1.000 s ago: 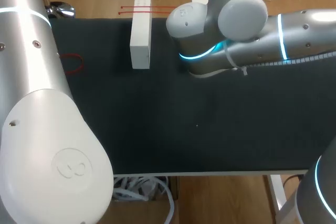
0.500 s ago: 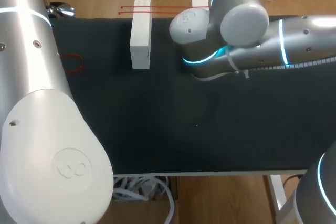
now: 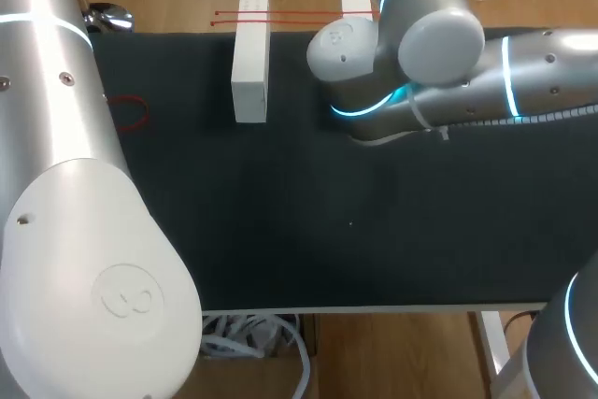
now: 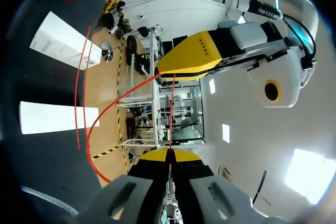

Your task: Grab the tape and strap the tape.

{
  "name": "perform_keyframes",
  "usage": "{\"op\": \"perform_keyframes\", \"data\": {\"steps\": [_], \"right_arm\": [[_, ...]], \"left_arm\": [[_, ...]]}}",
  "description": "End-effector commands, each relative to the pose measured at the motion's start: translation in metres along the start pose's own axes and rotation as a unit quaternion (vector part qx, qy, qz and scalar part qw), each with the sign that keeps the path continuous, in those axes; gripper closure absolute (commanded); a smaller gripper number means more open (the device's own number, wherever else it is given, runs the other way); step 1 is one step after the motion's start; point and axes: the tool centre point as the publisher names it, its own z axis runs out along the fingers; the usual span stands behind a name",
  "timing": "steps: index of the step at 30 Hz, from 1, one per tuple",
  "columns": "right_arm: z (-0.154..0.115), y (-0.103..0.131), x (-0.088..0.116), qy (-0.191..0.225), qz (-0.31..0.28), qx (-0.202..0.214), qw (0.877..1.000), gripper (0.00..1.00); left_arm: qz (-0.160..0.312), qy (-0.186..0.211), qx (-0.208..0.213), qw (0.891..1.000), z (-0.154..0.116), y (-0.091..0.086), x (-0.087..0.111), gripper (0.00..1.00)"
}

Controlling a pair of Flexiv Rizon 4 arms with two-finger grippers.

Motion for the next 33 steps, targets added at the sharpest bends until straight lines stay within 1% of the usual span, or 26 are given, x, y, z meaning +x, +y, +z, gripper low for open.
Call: {"op": "perform_keyframes", "data": {"steps": [1,20,33], "right_arm": [[-0.0029,-0.0029,-0.0047,0.006,-0.001,-0.004,1.000,1.00],[-0.0014,-0.0003,-0.0070,0.003,-0.020,0.000,1.000,1.00],[0.0013,-0.0034,-0.0050,0.004,-0.025,0.010,1.000,1.00]], "left_arm": [[-0.001,0.005,-0.005,1.000,-0.0026,-0.0029,-0.0031,1.00],[-0.001,0.005,-0.005,1.000,-0.0026,-0.0029,-0.0031,1.00],[-0.001,0.005,-0.005,1.000,-0.0026,-0.0029,-0.0031,1.00]]}}
